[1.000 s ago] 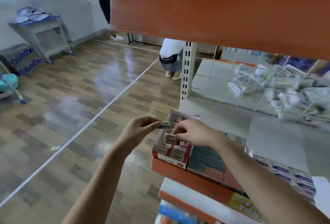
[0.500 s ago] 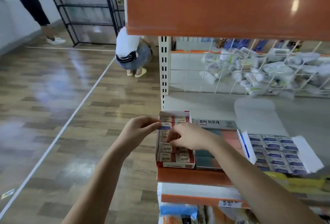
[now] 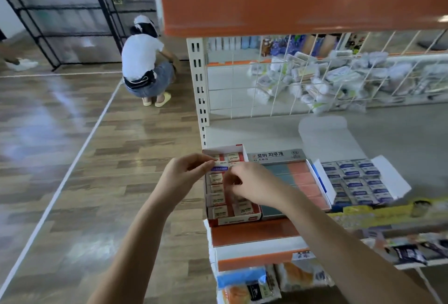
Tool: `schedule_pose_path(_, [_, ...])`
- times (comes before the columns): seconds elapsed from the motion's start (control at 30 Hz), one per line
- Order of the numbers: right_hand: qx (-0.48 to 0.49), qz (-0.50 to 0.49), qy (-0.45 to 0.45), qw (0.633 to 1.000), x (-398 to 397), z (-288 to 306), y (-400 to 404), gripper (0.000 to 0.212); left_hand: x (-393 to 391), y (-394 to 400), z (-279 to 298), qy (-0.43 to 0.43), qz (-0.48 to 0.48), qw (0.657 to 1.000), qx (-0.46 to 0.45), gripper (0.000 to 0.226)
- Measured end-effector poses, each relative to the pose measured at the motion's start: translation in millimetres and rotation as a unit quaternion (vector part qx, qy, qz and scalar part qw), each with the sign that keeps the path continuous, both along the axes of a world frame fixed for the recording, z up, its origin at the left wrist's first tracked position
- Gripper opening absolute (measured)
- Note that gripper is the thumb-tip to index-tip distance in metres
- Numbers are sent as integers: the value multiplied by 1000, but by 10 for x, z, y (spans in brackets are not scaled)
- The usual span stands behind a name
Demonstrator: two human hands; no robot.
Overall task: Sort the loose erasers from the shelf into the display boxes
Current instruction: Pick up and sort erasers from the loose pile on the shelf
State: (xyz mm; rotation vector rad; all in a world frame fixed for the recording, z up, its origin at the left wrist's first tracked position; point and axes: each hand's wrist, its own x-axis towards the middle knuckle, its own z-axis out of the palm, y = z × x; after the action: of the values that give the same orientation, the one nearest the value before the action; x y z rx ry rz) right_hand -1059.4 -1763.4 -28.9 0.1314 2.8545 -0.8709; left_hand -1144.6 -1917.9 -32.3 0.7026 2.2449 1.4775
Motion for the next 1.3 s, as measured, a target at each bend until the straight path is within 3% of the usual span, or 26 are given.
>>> schedule_pose_path(0.27, [31, -134, 98, 986, 479, 318, 701, 23, 143, 577, 199, -2, -78, 997, -4, 6])
schedule_pose_path(0.67, [82, -324, 123, 935, 1478, 247, 2069, 19, 859, 2164, 192, 89, -211, 973, -42, 13])
schedule_pose_path(0.87, [70, -324, 101, 938, 1625, 90, 2393, 22, 1191, 2561, 97, 176, -184, 960, -116, 6])
schedule_pose_path(1.1, [38, -268, 82, 959, 1638, 12, 2515, 26, 1526, 2665, -129, 189, -103, 965, -152, 6])
schedule_pose_path(1.3, [15, -247, 95, 964, 1670, -14, 2561, 27, 1670, 2684, -286, 314, -58, 933, -167, 11])
